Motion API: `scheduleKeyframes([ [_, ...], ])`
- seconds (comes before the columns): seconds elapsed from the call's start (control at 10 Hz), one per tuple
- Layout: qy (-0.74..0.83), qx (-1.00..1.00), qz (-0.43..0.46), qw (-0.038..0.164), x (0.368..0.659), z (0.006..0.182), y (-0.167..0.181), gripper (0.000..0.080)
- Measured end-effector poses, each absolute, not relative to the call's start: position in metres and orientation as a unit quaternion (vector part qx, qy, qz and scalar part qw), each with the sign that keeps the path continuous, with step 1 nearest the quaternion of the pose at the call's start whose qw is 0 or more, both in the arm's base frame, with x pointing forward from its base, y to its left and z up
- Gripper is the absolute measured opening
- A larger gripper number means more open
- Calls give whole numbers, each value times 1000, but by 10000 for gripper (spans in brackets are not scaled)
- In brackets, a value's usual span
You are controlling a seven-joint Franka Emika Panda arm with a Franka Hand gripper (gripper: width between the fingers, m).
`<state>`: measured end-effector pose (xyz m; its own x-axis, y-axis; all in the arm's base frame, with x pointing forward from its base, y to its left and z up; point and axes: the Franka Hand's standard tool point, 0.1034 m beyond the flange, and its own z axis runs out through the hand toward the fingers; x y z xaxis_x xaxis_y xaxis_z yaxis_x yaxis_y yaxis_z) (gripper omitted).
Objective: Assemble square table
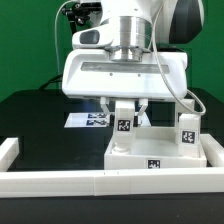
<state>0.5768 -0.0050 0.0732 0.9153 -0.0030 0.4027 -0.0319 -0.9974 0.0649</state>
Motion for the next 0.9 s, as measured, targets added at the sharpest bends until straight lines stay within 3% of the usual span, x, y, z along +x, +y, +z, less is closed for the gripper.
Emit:
scheduleKeyframes([
  [0.9, 0, 965, 255, 59, 582, 65, -4, 269],
])
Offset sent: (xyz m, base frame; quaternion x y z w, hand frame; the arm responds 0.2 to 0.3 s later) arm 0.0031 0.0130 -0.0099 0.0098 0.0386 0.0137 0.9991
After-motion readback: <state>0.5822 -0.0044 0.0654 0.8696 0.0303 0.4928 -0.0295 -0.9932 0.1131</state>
